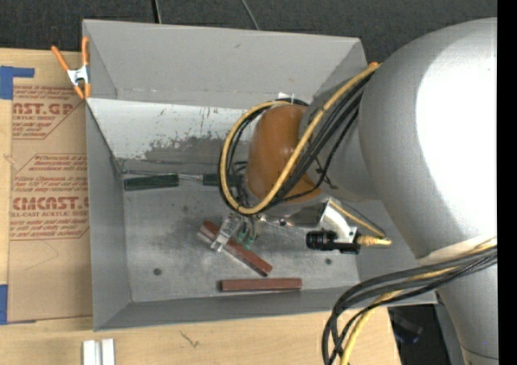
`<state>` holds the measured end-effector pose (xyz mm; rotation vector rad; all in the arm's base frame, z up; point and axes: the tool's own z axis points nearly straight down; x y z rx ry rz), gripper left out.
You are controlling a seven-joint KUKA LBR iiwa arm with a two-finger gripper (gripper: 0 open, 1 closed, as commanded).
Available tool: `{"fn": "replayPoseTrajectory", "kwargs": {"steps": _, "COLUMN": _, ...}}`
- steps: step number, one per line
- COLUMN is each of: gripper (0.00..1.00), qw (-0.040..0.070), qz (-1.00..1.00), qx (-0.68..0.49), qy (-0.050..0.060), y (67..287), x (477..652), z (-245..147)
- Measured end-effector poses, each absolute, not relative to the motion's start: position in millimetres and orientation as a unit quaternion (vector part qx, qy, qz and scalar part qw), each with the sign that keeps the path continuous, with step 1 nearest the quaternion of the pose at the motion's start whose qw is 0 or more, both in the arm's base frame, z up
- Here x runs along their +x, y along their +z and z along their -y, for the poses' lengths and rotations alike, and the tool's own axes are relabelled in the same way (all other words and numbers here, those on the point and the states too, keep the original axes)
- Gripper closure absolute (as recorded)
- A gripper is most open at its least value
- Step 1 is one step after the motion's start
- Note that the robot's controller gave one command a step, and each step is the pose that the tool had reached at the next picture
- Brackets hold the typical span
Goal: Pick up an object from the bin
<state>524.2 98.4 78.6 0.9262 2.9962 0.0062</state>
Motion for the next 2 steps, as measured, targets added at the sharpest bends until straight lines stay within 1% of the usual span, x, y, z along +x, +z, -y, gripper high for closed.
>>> {"fn": "replayPoseTrajectory", "kwargs": {"steps": 1, "gripper": 1.00, "qw": 0.003, "qz": -0.955, "qx": 0.295, "qy": 0.002, "y": 78.5, "x": 524.1, "z": -98.4}}
{"fn": "replayPoseTrajectory", "kwargs": {"steps": 2, "gripper": 1.00, "qw": 0.000, "qz": -0.955, "qx": 0.298, "qy": 0.000, "y": 218.7, "x": 494.6, "z": -95.6}}
